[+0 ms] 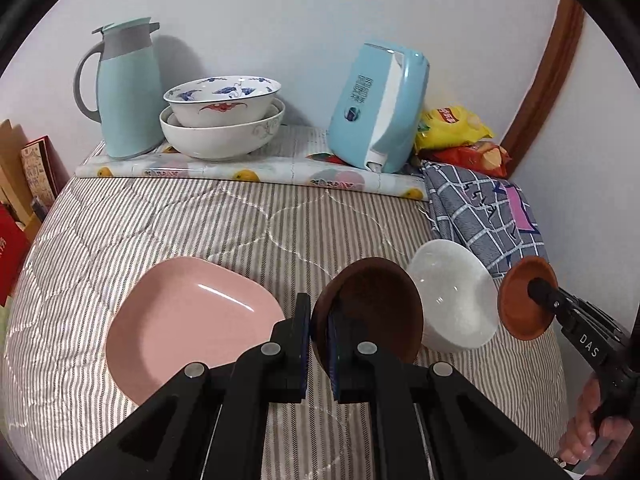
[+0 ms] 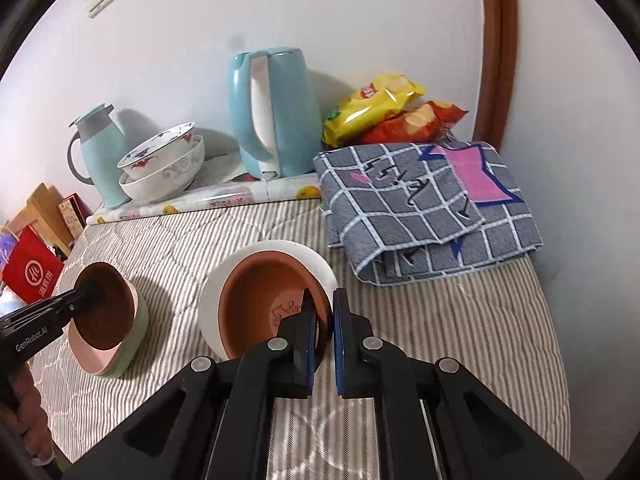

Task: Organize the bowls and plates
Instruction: 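Carry the terracotta bowl in the right tool into the white bowl and lower it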

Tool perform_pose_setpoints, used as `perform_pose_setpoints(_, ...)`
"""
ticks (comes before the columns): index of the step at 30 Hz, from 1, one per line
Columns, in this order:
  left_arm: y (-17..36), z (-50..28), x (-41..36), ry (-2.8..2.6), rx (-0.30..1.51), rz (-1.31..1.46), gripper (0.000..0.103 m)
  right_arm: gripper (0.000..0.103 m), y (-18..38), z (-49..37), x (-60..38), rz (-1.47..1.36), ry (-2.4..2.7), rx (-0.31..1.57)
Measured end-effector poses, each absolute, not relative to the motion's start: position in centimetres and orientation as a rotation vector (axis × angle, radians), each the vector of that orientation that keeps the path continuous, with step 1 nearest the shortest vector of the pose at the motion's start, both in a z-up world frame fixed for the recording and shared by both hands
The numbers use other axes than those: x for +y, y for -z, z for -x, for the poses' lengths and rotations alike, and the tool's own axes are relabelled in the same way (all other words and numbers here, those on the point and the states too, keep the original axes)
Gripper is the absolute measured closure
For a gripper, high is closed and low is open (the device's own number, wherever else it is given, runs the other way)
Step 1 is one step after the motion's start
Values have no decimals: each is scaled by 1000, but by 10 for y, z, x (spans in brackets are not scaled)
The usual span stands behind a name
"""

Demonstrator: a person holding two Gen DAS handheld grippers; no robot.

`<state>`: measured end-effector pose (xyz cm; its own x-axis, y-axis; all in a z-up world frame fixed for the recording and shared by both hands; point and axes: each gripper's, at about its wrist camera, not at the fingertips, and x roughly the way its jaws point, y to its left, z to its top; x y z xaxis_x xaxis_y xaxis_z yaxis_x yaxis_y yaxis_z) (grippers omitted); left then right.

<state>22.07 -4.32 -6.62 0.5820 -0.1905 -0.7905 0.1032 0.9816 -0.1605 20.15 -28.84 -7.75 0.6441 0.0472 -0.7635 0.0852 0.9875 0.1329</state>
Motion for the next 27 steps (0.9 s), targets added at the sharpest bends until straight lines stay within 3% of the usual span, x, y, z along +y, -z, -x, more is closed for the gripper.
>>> perform_pose_setpoints(27, 80, -265, -10, 145, 944, 182, 95, 95, 119, -251, -260, -130, -5, 986)
